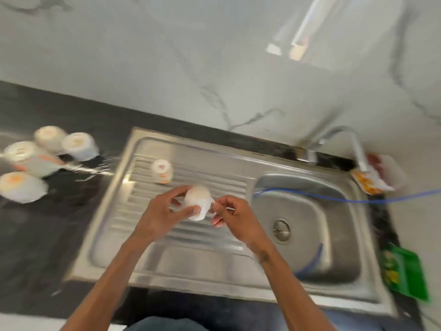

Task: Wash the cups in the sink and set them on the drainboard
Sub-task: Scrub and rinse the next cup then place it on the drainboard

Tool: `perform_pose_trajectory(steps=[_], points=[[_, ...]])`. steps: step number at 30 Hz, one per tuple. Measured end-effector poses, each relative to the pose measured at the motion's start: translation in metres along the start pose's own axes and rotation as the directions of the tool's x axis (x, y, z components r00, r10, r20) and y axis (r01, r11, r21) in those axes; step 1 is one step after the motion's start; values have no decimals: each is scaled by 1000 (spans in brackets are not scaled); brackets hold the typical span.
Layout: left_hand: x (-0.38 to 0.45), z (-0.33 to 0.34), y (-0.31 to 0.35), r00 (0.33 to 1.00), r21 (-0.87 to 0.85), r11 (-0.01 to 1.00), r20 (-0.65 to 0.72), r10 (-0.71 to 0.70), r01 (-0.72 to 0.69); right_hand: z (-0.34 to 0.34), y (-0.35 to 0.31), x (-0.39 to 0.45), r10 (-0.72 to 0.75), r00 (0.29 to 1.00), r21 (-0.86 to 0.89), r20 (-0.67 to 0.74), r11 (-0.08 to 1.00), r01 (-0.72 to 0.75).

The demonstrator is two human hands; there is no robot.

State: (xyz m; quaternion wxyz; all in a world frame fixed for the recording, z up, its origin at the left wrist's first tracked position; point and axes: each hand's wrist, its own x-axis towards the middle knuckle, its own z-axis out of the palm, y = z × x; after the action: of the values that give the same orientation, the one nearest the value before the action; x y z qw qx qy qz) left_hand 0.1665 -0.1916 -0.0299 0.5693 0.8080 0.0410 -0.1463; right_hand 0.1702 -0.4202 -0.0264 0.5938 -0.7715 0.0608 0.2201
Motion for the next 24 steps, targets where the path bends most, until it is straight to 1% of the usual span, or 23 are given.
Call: perform_pose_trajectory(steps=[2, 4, 5, 7, 9, 10, 11, 13, 15, 17, 19, 22, 24], points=[[15, 62, 26, 998, -66, 998, 57, 23, -19, -54, 21, -22, 16, 993, 22, -115, 1000, -14], [31, 131, 55, 994, -199, 980, 109, 32, -10, -111, 40, -39, 44, 971, 29, -236, 999, -38], [39, 162, 66, 992, -266, 963, 128, 3, 31, -136, 47, -43, 61, 955, 24, -290, 998, -57], [55, 228, 90, 975, -376, 909, 191, -112, 178, -188, 59, -49, 108, 913, 26, -393, 994, -106], [73, 283, 111, 918, -457, 804, 293, -266, 379, -234, 69, -46, 119, 868, 32, -482, 992, -119], [82, 302, 121, 881, -501, 729, 336, -334, 467, -253, 70, -42, 105, 842, 15, -529, 993, -115], [91, 317, 129, 844, -552, 639, 370, -387, 535, -269, 71, -36, 87, 819, -17, -567, 993, -117], [108, 340, 146, 785, -637, 468, 417, -458, 612, -297, 73, -22, 33, 794, -80, -607, 992, -102], [126, 353, 157, 762, -684, 374, 436, -479, 627, -315, 74, -8, -23, 791, -147, -611, 985, -85], [139, 359, 163, 759, -710, 334, 433, -486, 620, -323, 75, 0, -73, 804, -207, -590, 976, -63], [149, 361, 166, 753, -718, 317, 431, -496, 620, -325, 78, 0, -138, 827, -257, -544, 967, -7], [157, 360, 161, 731, -704, 310, 431, -528, 639, -323, 88, -5, -242, 870, -364, -430, 928, 78], [154, 357, 158, 720, -694, 316, 421, -551, 647, -323, 99, -9, -223, 908, -338, -353, 936, 99]])
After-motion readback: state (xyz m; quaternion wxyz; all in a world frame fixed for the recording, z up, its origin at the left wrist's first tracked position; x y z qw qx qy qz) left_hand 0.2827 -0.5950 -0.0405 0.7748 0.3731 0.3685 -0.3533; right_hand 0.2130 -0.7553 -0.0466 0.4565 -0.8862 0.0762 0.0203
